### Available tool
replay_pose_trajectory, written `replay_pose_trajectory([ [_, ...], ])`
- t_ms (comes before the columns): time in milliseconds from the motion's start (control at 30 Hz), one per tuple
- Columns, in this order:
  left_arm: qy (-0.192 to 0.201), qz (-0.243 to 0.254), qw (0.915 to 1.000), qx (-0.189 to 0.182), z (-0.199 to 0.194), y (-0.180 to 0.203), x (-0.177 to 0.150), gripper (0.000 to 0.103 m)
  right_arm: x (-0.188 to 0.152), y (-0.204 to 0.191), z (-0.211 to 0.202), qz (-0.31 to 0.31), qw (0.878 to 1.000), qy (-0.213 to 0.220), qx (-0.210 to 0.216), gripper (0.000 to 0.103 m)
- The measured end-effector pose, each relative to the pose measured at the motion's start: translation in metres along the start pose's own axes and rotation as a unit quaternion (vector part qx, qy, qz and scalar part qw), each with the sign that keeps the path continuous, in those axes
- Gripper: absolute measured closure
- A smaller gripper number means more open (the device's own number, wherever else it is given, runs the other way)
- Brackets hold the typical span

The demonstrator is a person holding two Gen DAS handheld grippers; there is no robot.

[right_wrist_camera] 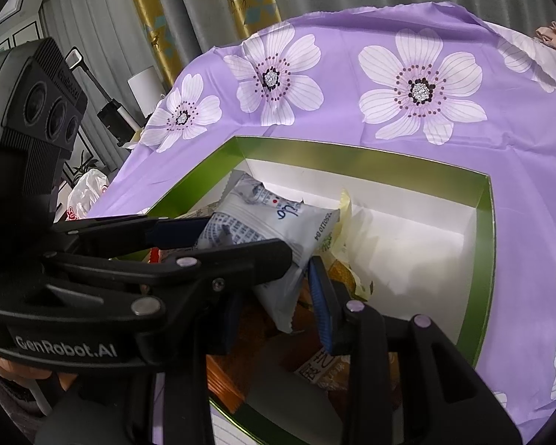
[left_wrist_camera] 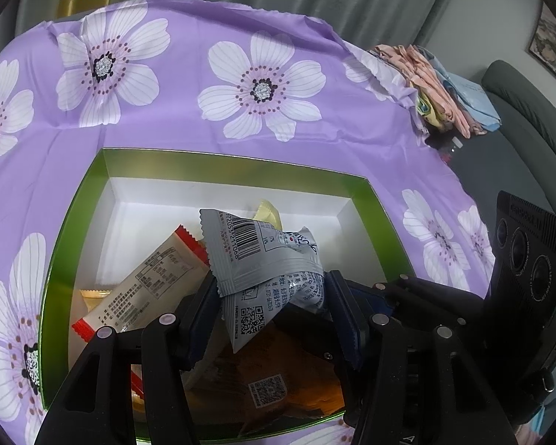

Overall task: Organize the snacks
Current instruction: 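Lower the white bag into the box and open the right gripper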

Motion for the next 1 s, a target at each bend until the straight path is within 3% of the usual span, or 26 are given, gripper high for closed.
replay_pose_trajectory([
  [1000,-0.004,0.000,1.0000,0.000,0.0018,-0.0007,0.0024,0.046,-0.0013,0.0044,0.0005,0.004,1.000,-0.008,-0.008,0.065],
])
Point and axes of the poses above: each gripper's, at about its wrist camera, not at the fingertips, and z roughly the way its jaws point, y to its right, x to its top, the point moved 6 cm from there along z, roughly the way its jaws point, and after that the axes turned 9 degrees about x, right-handed, at the moved point
